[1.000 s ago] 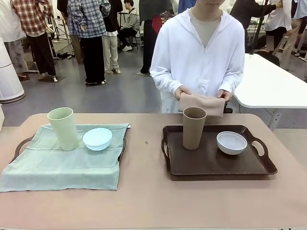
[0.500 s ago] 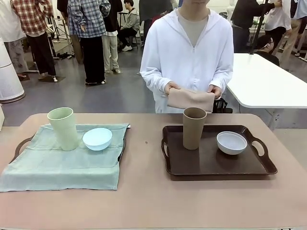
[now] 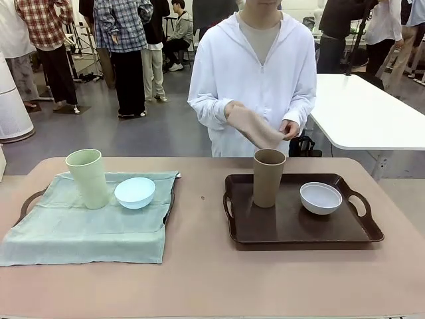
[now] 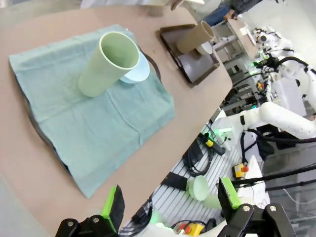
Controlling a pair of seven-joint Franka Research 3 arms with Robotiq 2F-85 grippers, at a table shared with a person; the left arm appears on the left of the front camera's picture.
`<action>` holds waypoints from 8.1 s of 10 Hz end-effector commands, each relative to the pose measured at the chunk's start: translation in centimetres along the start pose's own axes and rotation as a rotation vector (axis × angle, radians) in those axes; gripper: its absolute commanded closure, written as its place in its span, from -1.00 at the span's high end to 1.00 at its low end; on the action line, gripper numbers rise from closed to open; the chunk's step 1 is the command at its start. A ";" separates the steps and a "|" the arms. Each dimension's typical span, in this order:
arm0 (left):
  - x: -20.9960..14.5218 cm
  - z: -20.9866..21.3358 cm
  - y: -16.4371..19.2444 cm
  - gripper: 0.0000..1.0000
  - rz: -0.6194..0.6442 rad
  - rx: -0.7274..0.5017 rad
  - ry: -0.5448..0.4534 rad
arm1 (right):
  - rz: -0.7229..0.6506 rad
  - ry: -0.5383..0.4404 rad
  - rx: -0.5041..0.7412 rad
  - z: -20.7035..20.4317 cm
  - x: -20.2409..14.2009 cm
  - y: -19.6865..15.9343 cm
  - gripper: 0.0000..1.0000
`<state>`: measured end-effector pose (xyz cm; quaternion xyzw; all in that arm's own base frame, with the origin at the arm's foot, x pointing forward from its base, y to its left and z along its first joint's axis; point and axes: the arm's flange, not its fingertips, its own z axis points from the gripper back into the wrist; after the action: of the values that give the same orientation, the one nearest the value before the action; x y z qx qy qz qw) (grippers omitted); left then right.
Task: Set up a tray with a mat and arrange the tableware.
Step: Pick up the Picnic Bowl and Reusable plastic cup from the Handle tray in front of the human's position and hold them in the air.
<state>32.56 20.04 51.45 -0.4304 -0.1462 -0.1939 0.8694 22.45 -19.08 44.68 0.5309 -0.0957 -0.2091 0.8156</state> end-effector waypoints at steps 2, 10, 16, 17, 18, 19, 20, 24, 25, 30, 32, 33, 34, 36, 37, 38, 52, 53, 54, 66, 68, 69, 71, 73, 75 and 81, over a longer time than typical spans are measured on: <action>0.0 0.5 -0.2 1.00 0.017 -0.008 -0.001 | 0.017 0.002 0.009 0.1 -0.3 0.2 0.75; 9.8 -13.5 -12.7 1.00 -0.491 0.442 0.292 | 0.082 0.042 -0.463 -8.4 -0.1 10.9 0.75; 12.9 -29.4 -19.0 1.00 -0.892 0.513 0.297 | 0.075 0.001 -0.716 -19.7 -0.9 11.4 0.75; 13.3 -31.3 -19.5 1.00 -0.928 0.492 0.288 | 0.082 -0.017 -0.749 -20.7 -0.8 10.9 0.75; 13.9 -33.3 -19.7 1.00 -0.950 0.477 0.285 | 0.086 -0.029 -0.776 -21.6 -0.5 10.5 0.75; 14.6 -34.9 -19.6 1.00 -0.948 0.461 0.286 | 0.082 -0.032 -0.786 -22.2 -0.3 10.2 0.75; 15.1 -36.4 -19.1 1.00 -0.934 0.446 0.280 | 0.077 -0.026 -0.781 -22.5 -0.1 9.9 0.75; 14.4 -37.0 -19.2 1.00 -0.922 0.472 0.306 | 0.091 0.000 -0.772 -22.2 1.6 11.9 0.75; 14.4 -37.0 -19.2 1.00 -0.922 0.472 0.306 | 0.091 0.000 -0.772 -22.2 1.6 11.9 0.75; 17.9 -44.6 -20.3 1.00 -1.029 0.251 0.374 | 0.184 0.013 -0.907 -24.1 4.7 12.9 0.75; 19.5 -48.7 -21.7 1.00 -1.121 0.199 0.394 | 0.245 0.052 -0.962 -24.8 7.4 12.9 0.75; 20.4 -50.2 -21.3 1.00 -1.131 0.158 0.369 | 0.245 0.075 -0.981 -25.0 8.3 12.6 0.75; 20.8 -51.7 -20.7 1.00 -1.177 0.128 0.340 | 0.245 0.094 -1.012 -25.4 9.0 12.2 0.75; 21.9 -54.0 -19.6 1.00 -1.198 0.073 0.310 | 0.229 0.127 -1.039 -26.2 9.9 11.6 0.75; 22.4 -54.7 -19.0 1.00 -1.180 0.008 0.284 | 0.218 0.128 -1.031 -26.5 10.5 11.4 0.75; 22.4 -55.6 -18.3 1.00 -1.157 -0.038 0.251 | 0.203 0.132 -1.018 -26.5 11.0 11.1 0.75; 21.2 -59.0 -14.9 1.00 -1.048 0.112 0.096 | 0.153 0.103 -0.990 -28.7 13.3 8.0 0.75; 21.1 -59.2 -14.9 1.00 -1.062 0.106 0.084 | 0.169 0.079 -0.988 -29.5 13.3 7.7 0.75; 21.1 -59.6 -14.4 1.00 -1.069 0.094 0.090 | 0.196 0.045 -0.977 -29.9 13.3 7.4 0.75; 24.6 -64.2 -12.6 1.00 -1.119 -0.116 0.043 | 0.244 0.068 -0.951 -30.0 12.9 5.1 0.75; 24.5 -65.2 -12.7 1.00 -1.138 -0.144 0.051 | 0.245 0.078 -0.950 -30.1 13.0 4.9 0.75; 24.3 -65.7 -12.6 1.00 -1.150 -0.147 0.062 | 0.244 0.086 -0.954 -30.4 13.0 4.7 0.75; 23.7 -67.2 -12.2 1.00 -1.160 -0.144 0.084 | 0.238 0.094 -0.960 -30.7 13.1 4.3 0.75; 22.9 -68.6 -11.7 1.00 -1.184 -0.141 0.109 | 0.236 0.102 -0.963 -31.0 13.2 4.0 0.75; 22.4 -69.5 -11.9 1.00 -1.203 -0.144 0.097 | 0.231 0.118 -0.970 -31.5 13.3 3.2 0.75; 22.6 -71.3 -13.0 1.00 -1.200 -0.138 0.076 | 0.233 0.135 -0.958 -31.4 13.5 2.6 0.75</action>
<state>52.48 -48.94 28.20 -0.3254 -0.3092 -0.6732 0.5876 46.91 2.00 33.34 0.0836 0.0107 -0.1133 0.9900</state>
